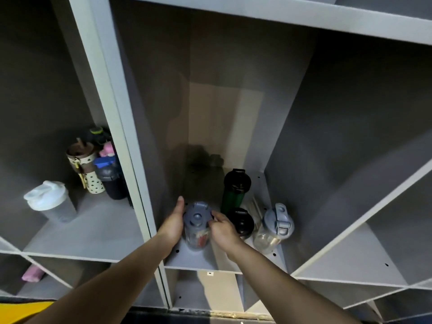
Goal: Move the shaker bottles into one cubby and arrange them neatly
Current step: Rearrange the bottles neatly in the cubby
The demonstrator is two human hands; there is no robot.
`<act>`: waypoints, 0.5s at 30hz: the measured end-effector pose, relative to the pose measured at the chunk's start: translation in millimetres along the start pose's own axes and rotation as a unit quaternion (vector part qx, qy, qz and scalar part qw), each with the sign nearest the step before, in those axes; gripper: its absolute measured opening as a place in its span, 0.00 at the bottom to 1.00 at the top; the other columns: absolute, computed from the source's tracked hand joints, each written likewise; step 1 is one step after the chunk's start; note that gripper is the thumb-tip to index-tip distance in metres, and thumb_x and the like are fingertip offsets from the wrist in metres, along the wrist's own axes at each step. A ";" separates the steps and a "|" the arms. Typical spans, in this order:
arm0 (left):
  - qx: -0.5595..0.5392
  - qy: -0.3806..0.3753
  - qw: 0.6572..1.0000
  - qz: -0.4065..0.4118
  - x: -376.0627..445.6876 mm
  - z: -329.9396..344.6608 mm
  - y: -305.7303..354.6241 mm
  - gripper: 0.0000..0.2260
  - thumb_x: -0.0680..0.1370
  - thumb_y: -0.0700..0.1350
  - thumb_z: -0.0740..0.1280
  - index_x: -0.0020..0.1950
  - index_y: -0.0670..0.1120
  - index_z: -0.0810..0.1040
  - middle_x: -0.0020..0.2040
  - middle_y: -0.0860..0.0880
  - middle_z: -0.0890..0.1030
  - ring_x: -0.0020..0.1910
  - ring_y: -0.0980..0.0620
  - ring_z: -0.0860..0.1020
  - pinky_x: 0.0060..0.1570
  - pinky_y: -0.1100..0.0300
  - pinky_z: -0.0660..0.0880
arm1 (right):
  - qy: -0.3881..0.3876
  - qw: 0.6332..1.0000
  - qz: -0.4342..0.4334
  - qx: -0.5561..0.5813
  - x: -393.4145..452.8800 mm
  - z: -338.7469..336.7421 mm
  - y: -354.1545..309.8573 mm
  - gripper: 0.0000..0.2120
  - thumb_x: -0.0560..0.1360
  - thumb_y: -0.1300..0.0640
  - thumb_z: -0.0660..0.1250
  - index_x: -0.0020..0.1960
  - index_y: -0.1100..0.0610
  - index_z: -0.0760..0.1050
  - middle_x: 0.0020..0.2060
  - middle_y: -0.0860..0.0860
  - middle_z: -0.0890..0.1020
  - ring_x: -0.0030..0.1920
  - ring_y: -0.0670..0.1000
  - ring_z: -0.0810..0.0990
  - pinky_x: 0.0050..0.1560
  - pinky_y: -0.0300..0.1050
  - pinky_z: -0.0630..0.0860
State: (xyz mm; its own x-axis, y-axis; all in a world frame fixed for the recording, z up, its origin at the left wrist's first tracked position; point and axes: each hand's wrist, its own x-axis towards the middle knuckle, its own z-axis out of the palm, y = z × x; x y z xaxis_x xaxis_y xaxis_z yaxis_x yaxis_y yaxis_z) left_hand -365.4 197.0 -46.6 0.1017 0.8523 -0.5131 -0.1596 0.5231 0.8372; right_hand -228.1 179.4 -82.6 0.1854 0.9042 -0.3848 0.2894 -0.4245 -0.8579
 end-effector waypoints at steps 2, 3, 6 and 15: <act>-0.009 -0.013 1.000 0.001 -2.1 -0.3 -1.6 0.18 0.81 0.59 0.55 0.44 0.49 0.76 0.43 0.50 0.79 0.40 0.56 0.76 0.57 0.59 0.65 | -0.003 1.000 0.009 0.014 -7.8 -1.6 -5.3 0.19 0.75 0.60 0.60 0.64 0.49 0.77 0.61 0.47 0.80 0.61 0.50 0.77 0.67 0.45 0.72; -0.014 -0.022 1.000 0.004 -3.3 -1.2 -2.4 0.18 0.81 0.59 0.55 0.46 0.48 0.77 0.45 0.50 0.79 0.40 0.56 0.76 0.57 0.59 0.65 | -0.006 1.000 0.010 0.026 -10.9 -2.2 -8.8 0.20 0.77 0.64 0.60 0.63 0.47 0.76 0.59 0.46 0.80 0.59 0.49 0.77 0.64 0.42 0.72; -0.006 -0.031 0.999 0.010 -4.9 -7.1 -5.6 0.20 0.80 0.61 0.55 0.52 0.48 0.78 0.53 0.48 0.77 0.41 0.56 0.76 0.58 0.58 0.65 | -0.025 0.999 0.008 0.043 -10.1 -3.4 -6.5 0.23 0.77 0.68 0.59 0.64 0.44 0.73 0.58 0.45 0.79 0.57 0.48 0.77 0.60 0.40 0.71; 0.046 -0.018 0.999 0.014 -6.7 -11.0 -8.1 0.28 0.79 0.64 0.54 0.66 0.45 0.76 0.57 0.47 0.77 0.50 0.52 0.75 0.59 0.58 0.63 | -0.043 0.999 0.016 0.029 -11.4 -2.6 -5.1 0.27 0.76 0.65 0.62 0.74 0.50 0.70 0.62 0.46 0.78 0.66 0.51 0.76 0.72 0.52 0.71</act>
State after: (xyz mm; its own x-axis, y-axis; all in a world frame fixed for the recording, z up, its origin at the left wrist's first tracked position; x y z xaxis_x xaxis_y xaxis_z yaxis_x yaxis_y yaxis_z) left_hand -375.6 187.1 -52.1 0.1343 0.8650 -0.4835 -0.0721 0.4951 0.8658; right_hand -229.3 171.2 -72.9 0.1124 0.8918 -0.4383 0.2301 -0.4525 -0.8616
